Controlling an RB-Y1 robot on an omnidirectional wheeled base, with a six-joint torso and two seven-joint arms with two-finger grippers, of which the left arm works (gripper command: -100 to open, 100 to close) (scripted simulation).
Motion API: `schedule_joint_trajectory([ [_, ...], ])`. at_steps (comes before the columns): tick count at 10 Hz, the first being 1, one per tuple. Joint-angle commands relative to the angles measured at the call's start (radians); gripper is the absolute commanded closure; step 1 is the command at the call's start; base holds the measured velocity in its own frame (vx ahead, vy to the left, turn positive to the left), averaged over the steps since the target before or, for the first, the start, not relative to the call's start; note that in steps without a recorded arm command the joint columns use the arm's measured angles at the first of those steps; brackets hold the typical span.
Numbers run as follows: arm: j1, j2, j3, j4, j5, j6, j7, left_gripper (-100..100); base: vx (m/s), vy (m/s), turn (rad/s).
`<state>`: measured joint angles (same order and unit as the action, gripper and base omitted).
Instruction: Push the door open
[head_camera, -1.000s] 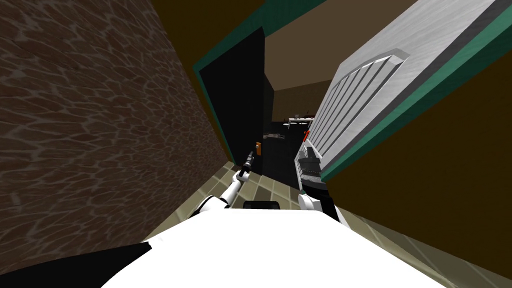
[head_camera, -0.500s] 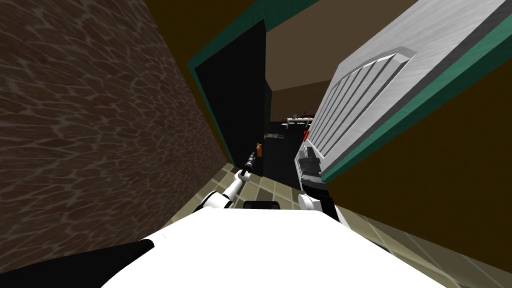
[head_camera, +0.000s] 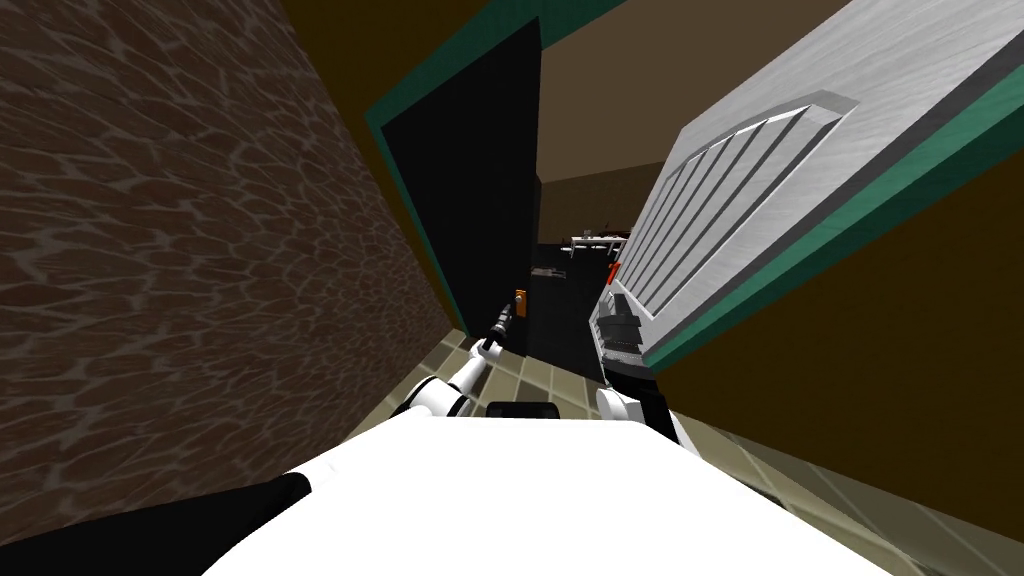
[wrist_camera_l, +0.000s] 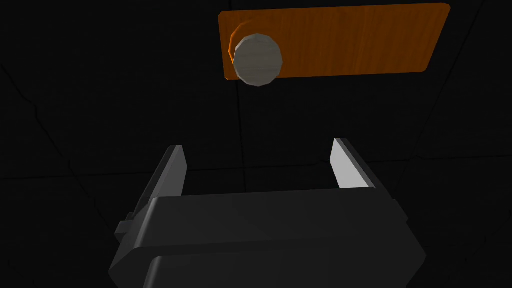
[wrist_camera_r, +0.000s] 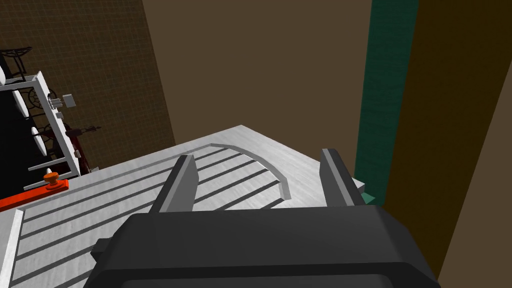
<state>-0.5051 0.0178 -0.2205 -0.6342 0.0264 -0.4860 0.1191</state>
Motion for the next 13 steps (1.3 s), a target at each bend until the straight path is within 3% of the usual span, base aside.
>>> schedule_joint_trajectory([
  [1,-0.005,0.010,0.005,0.010,0.001,-0.003,-0.004,-100,0.168,-0.066,-0.026],
  [4,-0.007,0.018,0.012,0.013,0.004,-0.003,-0.006,-100,0.178,-0.079,-0.019],
  [7,-0.009,-0.004,0.019,0.016,0.006,-0.002,-0.008,-100,0.195,-0.071,-0.024],
  [8,-0.005,0.003,0.017,0.010,0.005,-0.001,-0.008,-100,0.082,-0.035,0.001],
  [9,-0.005,0.003,0.017,0.010,0.005,-0.001,-0.008,100,-0.009,0.004,0.004],
  [13,-0.005,0.003,0.017,0.010,0.005,-0.001,-0.008,100,-0.008,0.006,-0.008],
])
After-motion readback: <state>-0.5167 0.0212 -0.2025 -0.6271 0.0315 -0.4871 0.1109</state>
